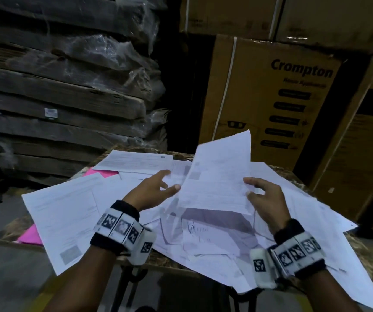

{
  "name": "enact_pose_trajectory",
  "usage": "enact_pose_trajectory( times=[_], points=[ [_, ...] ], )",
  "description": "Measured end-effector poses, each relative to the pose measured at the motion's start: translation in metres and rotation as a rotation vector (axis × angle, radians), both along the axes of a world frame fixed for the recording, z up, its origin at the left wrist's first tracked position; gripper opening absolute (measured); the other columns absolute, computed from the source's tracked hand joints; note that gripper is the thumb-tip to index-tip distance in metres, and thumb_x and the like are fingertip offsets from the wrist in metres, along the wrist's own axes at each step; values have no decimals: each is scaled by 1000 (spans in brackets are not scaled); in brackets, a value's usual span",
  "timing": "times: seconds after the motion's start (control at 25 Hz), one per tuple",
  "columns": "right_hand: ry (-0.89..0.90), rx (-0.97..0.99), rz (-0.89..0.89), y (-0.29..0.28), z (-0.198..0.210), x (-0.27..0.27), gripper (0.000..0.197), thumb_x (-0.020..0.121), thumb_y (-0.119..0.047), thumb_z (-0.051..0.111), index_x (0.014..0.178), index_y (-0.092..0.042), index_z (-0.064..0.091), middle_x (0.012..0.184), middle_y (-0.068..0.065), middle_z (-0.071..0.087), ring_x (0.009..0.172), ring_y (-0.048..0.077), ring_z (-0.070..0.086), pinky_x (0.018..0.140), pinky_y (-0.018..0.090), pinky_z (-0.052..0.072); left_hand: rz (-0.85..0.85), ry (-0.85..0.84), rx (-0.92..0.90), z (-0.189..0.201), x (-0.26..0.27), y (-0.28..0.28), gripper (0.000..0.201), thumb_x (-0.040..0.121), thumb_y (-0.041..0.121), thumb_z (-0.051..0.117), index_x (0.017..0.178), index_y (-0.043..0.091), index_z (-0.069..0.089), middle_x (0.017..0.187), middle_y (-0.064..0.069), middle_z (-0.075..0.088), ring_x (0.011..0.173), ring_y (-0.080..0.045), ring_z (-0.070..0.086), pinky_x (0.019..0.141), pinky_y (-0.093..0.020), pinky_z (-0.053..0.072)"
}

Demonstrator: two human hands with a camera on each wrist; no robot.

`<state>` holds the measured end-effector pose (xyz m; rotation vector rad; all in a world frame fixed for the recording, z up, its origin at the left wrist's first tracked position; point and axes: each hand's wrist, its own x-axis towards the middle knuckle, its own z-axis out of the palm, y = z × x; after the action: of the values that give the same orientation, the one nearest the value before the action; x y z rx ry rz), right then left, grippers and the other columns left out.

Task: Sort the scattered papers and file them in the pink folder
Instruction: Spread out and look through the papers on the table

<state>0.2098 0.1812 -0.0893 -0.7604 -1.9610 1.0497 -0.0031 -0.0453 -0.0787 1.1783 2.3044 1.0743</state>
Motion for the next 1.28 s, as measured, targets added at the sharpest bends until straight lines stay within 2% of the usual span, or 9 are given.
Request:
enact_pose_trajectory(
  times=[0.24,0.32,0.4,0.56,0.68,0.76,0.92,1.08,1.28],
  points=[
    [133,-200,172,-24,-24,46,34,92,4,63,117,-17,71,122,-5,69,99,13,72,94,39,56,65,-460,356,-8,56,-27,79,85,65,49,153,46,14,120,8,67,99,-16,71,75,-28,58],
    [133,-236,210,-31,-34,53,34,92,6,62,117,-15,71,120,-3,71,102,16,71,96,42,55,69,-482,387,-18,66,-33,77,85,62,53,148,59,8,115,9,69,99,-18,73,77,-32,59],
    [109,-245,241,-36,-45,59,34,92,7,61,118,-13,70,121,-3,70,105,14,70,98,41,54,65,-455,382,-33,68,-36,81,83,57,66,142,68,12,129,1,64,111,-21,68,84,-42,59],
    [-21,-177,270,-42,-50,60,32,92,1,64,117,-18,70,126,-4,67,99,9,71,91,30,56,50,-327,431,-60,59,-29,71,86,19,77,141,50,43,133,5,62,112,-16,66,89,-46,58],
    [-154,-167,222,-39,-41,65,25,93,-12,67,116,-23,70,116,-5,70,73,6,69,59,22,51,92,-226,429,-80,53,-21,49,86,5,75,126,32,66,126,5,67,116,-17,62,105,-46,49],
    [-214,-137,121,-32,-37,74,23,92,-20,69,115,-25,70,111,-6,70,65,9,66,50,23,45,123,-216,414,-93,50,-19,38,86,4,74,117,26,73,124,6,68,118,-13,60,109,-46,45],
    [-293,-42,-75,-12,-38,93,28,91,-25,70,119,-21,70,120,0,67,87,15,65,75,25,47,104,-248,411,-96,49,-15,25,89,7,72,105,25,77,119,7,70,117,-12,62,105,-45,49],
    [-335,13,-326,6,-49,109,33,92,-31,69,122,-17,68,129,8,61,119,30,54,100,38,45,45,-156,435,-84,56,0,22,91,8,69,109,19,76,119,6,70,113,-14,64,90,-25,50],
    [-778,0,-629,27,-53,124,54,90,-55,59,137,-32,49,140,16,44,129,43,32,108,49,28,11,-147,437,-84,58,21,24,91,10,70,113,18,75,124,3,68,117,-13,61,92,-22,49]
  ],
)
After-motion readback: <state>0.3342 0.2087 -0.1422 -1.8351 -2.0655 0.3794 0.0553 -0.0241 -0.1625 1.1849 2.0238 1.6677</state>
